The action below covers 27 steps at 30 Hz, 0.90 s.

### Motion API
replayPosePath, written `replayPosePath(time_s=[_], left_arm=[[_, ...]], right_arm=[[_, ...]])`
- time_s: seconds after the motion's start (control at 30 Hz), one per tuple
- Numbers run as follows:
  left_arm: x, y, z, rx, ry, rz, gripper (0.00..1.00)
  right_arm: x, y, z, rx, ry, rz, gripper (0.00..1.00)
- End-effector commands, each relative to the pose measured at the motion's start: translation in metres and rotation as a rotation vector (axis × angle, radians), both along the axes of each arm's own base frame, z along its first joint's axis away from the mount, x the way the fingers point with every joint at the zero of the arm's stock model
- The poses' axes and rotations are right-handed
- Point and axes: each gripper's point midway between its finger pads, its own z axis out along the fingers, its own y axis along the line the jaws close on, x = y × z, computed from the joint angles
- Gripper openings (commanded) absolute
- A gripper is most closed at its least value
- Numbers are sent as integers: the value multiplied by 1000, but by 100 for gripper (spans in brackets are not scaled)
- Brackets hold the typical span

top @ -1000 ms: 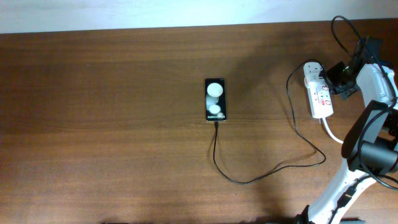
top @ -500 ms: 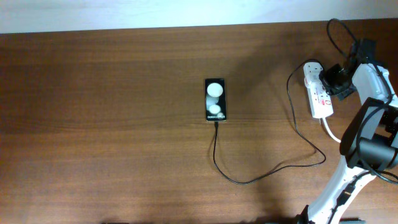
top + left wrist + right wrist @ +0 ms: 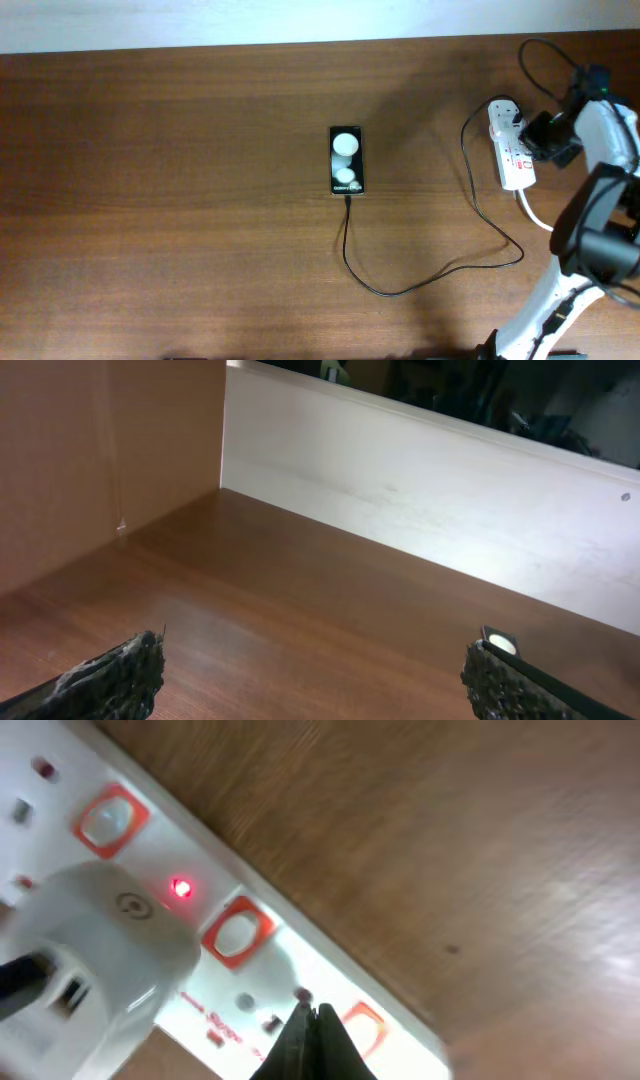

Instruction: Plug charger to phone and switch on socket

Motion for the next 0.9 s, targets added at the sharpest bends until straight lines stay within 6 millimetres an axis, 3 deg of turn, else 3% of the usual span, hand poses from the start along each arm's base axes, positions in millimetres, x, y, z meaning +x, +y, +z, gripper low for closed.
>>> replayPosePath(time_s=[0.0, 0.1, 0.17, 0.37, 0.47, 0.63, 0.8, 0.87], left_arm=[[-1, 1, 0, 5, -2, 11, 99], [-1, 1, 0, 5, -2, 11, 99], [-1, 1, 0, 5, -2, 12, 99], [-1, 1, 0, 5, -2, 12, 99], [-1, 1, 0, 5, -2, 12, 99], [-1, 1, 0, 5, -2, 12, 99], [-1, 1, 0, 5, -2, 12, 99], [-1, 1, 0, 5, -2, 12, 99]], right_arm=[[3, 5, 103, -97, -202, 23, 4], [1, 36, 173, -153, -350, 84, 4], [-2, 50, 201, -173, -413, 113, 4], [-19, 68, 248, -171, -526, 146, 4], [-31, 97, 294, -132, -682, 277, 4], [-72, 155, 390, -59, -1011, 483, 4], [-99, 204, 456, 35, -1269, 737, 4], [-116, 217, 489, 86, -1383, 757, 4]])
